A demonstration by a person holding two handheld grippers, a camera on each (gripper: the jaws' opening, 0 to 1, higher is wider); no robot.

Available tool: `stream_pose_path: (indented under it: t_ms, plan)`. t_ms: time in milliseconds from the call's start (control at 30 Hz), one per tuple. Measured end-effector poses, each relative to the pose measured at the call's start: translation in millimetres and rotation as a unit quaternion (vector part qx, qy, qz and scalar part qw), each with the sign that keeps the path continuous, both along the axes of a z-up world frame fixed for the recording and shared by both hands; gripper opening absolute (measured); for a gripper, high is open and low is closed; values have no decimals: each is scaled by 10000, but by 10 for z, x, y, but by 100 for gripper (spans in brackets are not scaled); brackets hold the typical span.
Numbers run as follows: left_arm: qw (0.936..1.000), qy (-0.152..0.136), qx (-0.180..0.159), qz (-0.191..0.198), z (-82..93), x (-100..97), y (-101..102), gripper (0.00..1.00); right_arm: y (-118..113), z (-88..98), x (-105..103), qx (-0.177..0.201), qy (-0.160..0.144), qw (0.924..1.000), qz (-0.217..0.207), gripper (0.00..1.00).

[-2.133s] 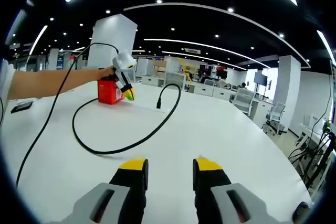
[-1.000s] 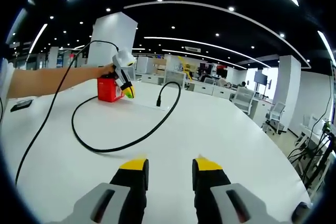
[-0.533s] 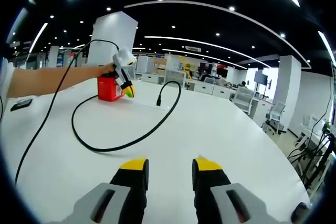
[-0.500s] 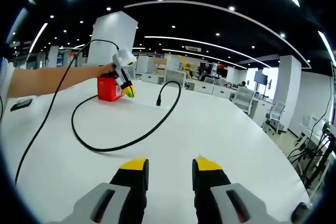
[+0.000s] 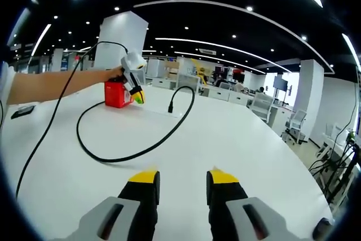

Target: Locate the USB plug end of the data cable currently connected to the USB port on the desk. Grip the plug, withdraw it from the port, and place it onto the desktop.

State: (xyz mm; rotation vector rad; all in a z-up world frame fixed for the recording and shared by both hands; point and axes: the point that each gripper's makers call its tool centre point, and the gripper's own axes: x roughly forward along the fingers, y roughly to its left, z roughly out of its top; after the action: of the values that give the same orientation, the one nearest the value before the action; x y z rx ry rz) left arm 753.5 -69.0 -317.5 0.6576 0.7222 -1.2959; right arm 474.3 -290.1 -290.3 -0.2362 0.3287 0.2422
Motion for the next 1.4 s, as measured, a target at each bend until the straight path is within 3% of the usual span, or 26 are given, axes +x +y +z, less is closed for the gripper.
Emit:
stream_pose_path:
  t_ms: [1400]
  plan:
    - [10000,-8,5,3,-14,-35,-2,3,-1,-9,-2,-7,-1,10000,-36,36]
